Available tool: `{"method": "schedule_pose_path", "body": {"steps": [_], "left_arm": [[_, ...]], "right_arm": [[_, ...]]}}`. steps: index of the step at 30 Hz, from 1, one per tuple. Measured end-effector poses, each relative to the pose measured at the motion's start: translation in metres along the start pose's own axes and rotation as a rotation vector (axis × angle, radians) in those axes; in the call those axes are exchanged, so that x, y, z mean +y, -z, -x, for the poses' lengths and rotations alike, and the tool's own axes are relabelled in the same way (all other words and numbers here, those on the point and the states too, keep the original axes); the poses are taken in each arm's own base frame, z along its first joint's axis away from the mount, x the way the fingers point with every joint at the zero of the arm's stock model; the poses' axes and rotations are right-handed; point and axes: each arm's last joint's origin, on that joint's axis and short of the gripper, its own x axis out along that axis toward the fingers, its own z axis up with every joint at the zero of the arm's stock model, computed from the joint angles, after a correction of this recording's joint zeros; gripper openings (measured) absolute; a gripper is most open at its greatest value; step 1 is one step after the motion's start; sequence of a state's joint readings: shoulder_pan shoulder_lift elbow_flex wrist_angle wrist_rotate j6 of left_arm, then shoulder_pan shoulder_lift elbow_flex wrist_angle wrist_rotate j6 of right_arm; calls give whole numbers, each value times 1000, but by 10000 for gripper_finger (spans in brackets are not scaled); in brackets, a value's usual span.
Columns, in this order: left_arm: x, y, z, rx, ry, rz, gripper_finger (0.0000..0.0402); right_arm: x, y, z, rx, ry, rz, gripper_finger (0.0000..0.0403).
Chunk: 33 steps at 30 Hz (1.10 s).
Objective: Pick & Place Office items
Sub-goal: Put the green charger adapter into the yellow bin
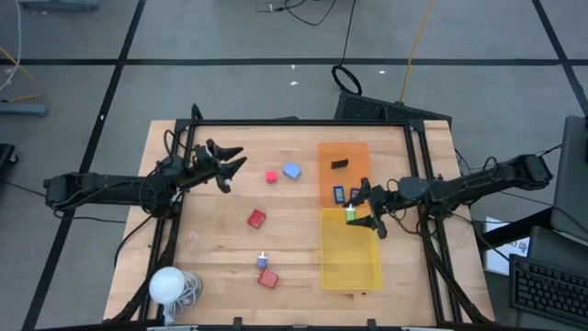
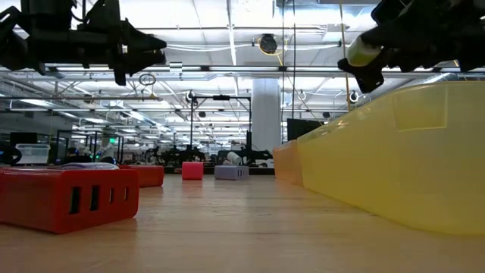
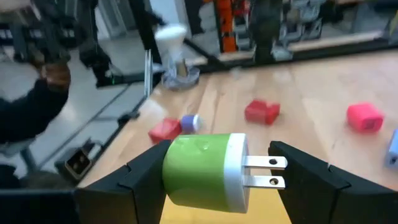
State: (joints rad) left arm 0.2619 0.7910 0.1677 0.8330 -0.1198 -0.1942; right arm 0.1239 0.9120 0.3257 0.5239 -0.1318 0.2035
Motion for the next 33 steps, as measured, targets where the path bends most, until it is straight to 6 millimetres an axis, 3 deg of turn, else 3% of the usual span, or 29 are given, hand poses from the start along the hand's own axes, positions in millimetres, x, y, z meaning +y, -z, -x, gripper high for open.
{"method": "schedule_pose_path", "body": {"steps": [11, 18, 33], "left_arm": [[2, 12, 1, 127, -11, 39, 186], [3, 21, 2, 215, -38, 111, 187], [-4, 23, 4, 242, 3, 144, 187]], "right_arm": [[21, 33, -36, 216, 44, -16, 242], [24, 46, -54, 303, 67, -2, 242], [23, 48, -57, 311, 75, -39, 257]]}}
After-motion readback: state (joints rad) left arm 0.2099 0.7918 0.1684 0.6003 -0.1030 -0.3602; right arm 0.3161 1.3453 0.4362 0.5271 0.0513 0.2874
